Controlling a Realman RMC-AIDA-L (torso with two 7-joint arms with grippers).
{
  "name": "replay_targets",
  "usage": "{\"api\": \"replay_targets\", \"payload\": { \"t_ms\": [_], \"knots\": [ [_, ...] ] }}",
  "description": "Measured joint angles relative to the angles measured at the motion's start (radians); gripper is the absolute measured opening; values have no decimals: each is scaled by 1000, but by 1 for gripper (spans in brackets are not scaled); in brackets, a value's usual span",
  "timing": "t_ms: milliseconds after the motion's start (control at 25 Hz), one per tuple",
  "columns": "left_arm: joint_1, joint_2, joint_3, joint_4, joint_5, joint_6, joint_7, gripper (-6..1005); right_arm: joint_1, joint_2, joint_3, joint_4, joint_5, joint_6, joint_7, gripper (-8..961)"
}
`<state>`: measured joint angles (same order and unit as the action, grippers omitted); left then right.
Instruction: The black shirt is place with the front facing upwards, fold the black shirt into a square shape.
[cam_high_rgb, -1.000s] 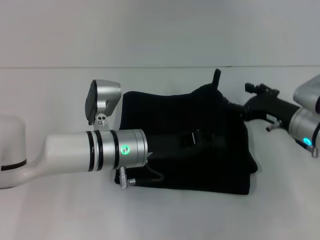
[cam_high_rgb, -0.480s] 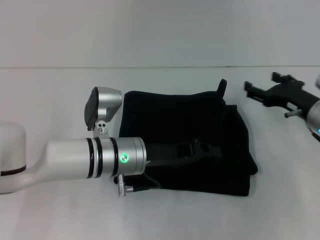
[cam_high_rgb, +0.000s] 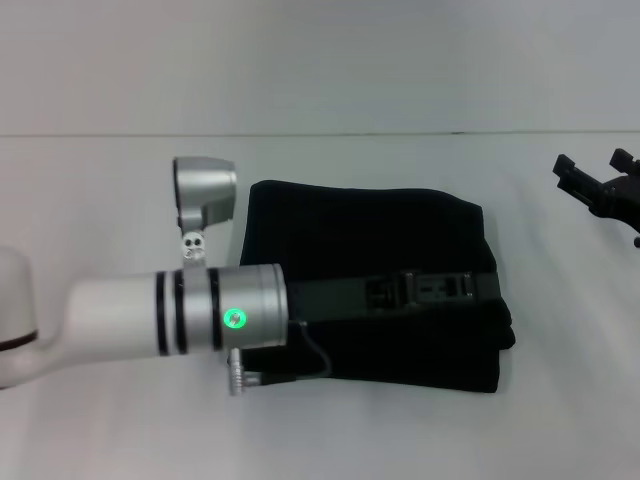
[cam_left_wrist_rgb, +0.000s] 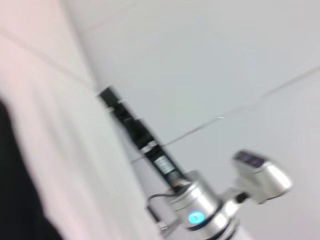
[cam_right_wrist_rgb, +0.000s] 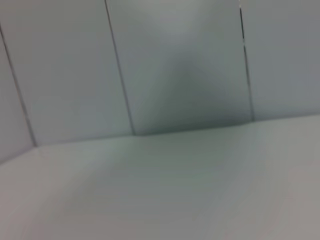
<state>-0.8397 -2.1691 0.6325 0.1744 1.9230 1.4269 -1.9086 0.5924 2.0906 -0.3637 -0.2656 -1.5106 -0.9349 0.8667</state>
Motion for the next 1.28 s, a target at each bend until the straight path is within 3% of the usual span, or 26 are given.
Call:
{"api": "replay_targets", "payload": {
  "t_ms": [200, 320, 520, 680, 880, 1280],
  "knots": [
    [81, 4, 0, 153, -17, 131, 42, 476, -53, -1, -37, 6, -42, -205, 0, 927],
    [149, 15, -2, 230, -43, 143, 46, 567, -72, -2, -91, 6, -109, -320, 0, 927],
    [217, 81, -6, 223, -90, 85, 21, 731, -77, 2, -161, 38, -209, -362, 1, 927],
    [247, 102, -28, 214, -94, 42, 12, 879, -89, 3, -180, 59, -254, -329, 0, 927],
    [253, 105, -35, 212, -94, 15, 5, 948, -112, 3, -184, 65, -267, -239, 0, 927],
    [237, 106, -18, 211, -87, -16, -33, 949, -117, 1, -175, 63, -260, -166, 0, 926]
  ]
}}
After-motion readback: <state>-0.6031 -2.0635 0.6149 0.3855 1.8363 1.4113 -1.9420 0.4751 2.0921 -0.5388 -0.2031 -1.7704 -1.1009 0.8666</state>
